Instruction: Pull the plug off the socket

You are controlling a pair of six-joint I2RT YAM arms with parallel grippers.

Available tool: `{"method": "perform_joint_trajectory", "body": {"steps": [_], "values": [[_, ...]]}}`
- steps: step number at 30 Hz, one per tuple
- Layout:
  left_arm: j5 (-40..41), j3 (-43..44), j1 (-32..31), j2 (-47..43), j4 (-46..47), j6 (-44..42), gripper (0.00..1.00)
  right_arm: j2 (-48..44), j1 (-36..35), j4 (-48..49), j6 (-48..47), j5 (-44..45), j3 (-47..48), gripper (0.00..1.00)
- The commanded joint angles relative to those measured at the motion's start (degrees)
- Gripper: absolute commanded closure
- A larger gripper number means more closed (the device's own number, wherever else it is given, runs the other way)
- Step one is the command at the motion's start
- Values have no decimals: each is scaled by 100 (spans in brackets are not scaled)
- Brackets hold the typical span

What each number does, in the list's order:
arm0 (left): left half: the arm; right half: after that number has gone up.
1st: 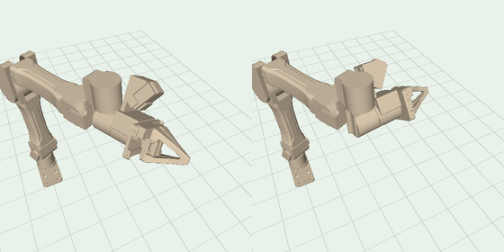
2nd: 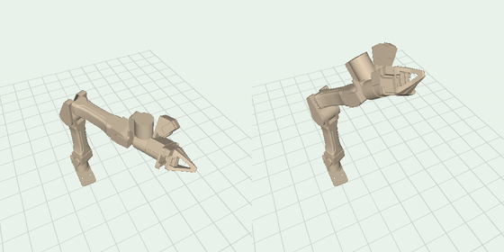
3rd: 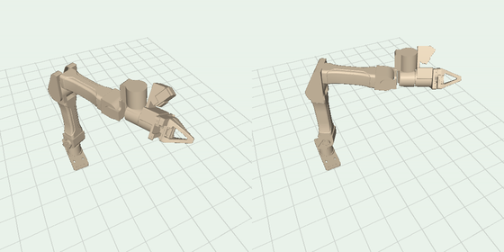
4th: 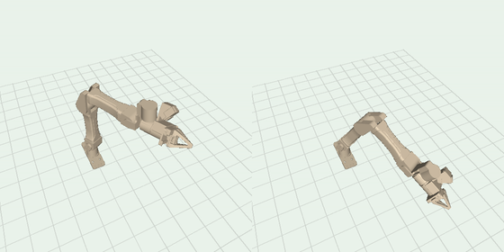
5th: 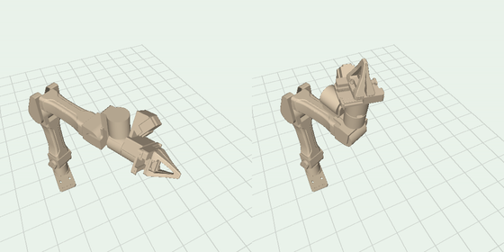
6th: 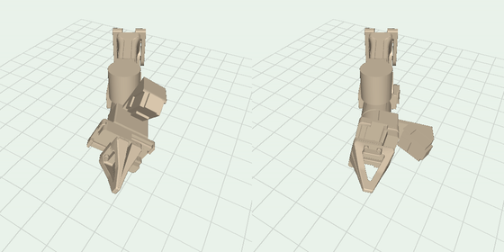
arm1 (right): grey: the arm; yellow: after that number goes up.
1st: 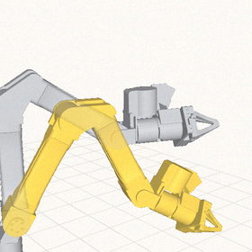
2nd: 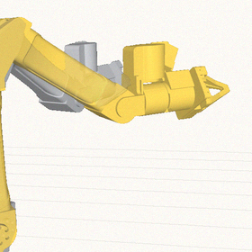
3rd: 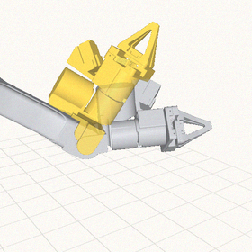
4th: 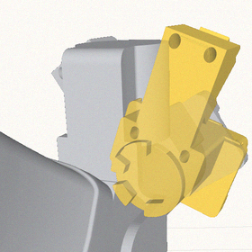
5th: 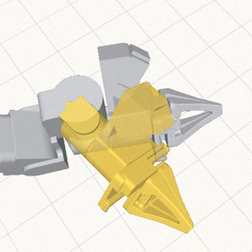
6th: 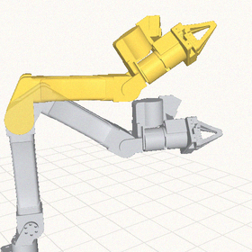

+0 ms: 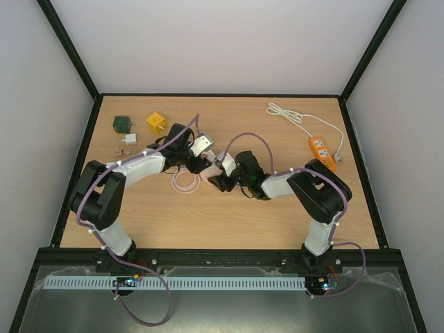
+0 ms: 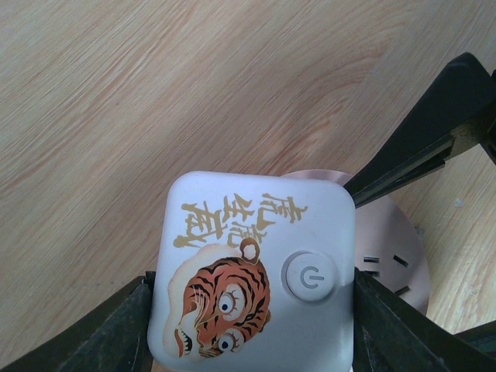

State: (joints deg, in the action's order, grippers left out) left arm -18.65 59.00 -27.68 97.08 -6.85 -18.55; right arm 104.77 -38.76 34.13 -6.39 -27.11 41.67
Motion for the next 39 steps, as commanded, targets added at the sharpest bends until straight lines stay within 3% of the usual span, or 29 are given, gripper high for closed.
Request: {"method": "perform_joint_trajectory", "body": {"steps": [1,10,15,18,20,25,30,39], "values": [[-420,194,-84,-79,-78,-74,91,413,-35,-342,0,487,-29,34],[-1292,244,-115,-396,27,128,94,679,-34,-689,155,613,111,39],[-54,-364,-567,-906,546,-665,95,785,-35,-806,132,655,174,40],[371,-313,-542,-848,486,-636,97,803,-26,-824,104,627,173,40],[286,-222,-375,-791,397,-502,98,816,-22,-835,96,637,168,40],[-911,-71,215,-793,246,-67,98,807,-26,-842,56,620,159,40],[-980,35,690,-722,250,103,97,732,-26,-864,25,578,179,40],[-2185,1102,2246,663,-181,768,95,472,-26,-977,-107,420,284,38]]}}
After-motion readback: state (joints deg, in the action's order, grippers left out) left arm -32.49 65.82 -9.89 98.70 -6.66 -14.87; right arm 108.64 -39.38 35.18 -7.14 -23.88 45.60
